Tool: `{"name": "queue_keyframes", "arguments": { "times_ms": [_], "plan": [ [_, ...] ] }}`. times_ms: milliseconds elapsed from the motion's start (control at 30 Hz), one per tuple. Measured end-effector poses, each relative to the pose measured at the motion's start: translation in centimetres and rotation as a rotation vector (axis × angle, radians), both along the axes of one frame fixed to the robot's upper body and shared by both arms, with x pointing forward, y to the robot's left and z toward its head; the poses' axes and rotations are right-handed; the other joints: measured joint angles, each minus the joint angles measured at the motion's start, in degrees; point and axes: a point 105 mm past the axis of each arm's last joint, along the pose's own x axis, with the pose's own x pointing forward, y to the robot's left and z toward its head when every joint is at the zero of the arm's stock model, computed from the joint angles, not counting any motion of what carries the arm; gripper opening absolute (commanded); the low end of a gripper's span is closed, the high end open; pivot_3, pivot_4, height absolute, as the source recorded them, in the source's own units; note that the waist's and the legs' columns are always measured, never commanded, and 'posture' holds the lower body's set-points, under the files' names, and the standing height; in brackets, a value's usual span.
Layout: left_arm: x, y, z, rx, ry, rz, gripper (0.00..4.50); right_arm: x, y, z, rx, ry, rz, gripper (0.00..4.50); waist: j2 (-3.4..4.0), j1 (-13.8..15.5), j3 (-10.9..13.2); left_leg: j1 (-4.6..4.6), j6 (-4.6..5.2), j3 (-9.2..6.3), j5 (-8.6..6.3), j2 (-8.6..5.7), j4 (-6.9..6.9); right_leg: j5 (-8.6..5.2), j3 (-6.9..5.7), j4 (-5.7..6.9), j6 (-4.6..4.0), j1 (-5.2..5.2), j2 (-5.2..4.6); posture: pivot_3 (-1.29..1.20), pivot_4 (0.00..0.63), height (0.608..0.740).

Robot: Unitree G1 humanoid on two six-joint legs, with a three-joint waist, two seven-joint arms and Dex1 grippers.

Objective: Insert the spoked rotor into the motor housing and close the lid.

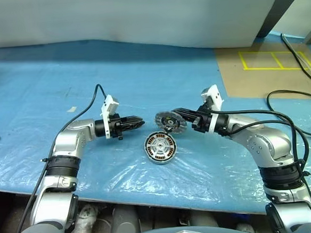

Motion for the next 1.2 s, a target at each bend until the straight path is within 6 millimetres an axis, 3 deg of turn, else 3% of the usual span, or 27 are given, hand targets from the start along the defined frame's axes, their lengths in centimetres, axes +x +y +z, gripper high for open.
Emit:
{"name": "queue_keyframes", "arguments": {
  "times_ms": [367, 633, 833, 1000, 1133, 1200],
  "plan": [
    [1.4, 2.3, 0.6, -0.002, 0.002, 0.101, 1.20, -1.6, 2.1, -1.1, -0.125, -0.003, 0.143, 0.00, 0.00, 0.01, 0.00, 0.00, -0.01, -0.01, 0.00, 0.00, -0.02, 0.02, -0.01, 0.00, 0.04, 0.00, 0.01, 0.00, 0.150, 0.740],
    [0.7, 2.3, 0.2, -0.007, 0.008, 0.108, 1.20, -2.4, 4.4, -4.3, -0.070, 0.149, 0.144, 0.00, 0.00, -0.12, 0.00, 0.00, -0.01, -0.01, -0.01, 0.02, -0.01, 0.01, 0.00, 0.01, 0.02, -0.01, 0.01, 0.00, 0.150, 0.740],
    [0.4, 2.8, 0.2, 0.007, 0.014, 0.123, 1.20, -2.5, 5.5, -5.1, -0.086, 0.129, 0.186, 0.00, -0.01, -0.08, -0.03, 0.21, -0.01, -0.01, -0.01, 0.01, 0.01, -0.12, 0.01, 0.03, -0.20, 0.18, -0.01, 0.00, 0.150, 0.740],
    [-0.1, 2.9, 0.8, -0.002, 0.008, 0.112, 1.20, -1.3, 4.2, -3.7, -0.052, 0.091, 0.143, 0.00, 0.00, -0.07, -0.02, 0.09, -0.01, 0.00, 0.00, 0.00, 0.08, -0.12, 0.04, 0.01, -0.20, 0.09, -0.01, 0.00, 0.150, 0.740],
    [-0.8, 3.3, 1.5, -0.003, -0.031, 0.113, 1.20, -1.2, 3.1, 1.2, -0.104, -0.101, 0.163, 0.00, 0.00, -0.08, -0.01, 0.10, -0.01, 0.01, 0.00, 0.04, -0.01, 0.02, 0.04, 0.04, 0.03, 0.04, 0.05, 0.00, 0.150, 0.740],
    [-1.2, 3.2, 1.9, 0.002, -0.063, 0.115, 1.16, -1.6, 3.2, 2.2, -0.187, -0.199, 0.187, 0.18, 0.00, -0.07, -0.01, 0.09, -0.02, 0.01, -0.01, 0.06, -0.07, 0.02, 0.02, 0.04, 0.04, 0.03, 0.09, 0.00, 0.150, 0.740]
  ]
}}
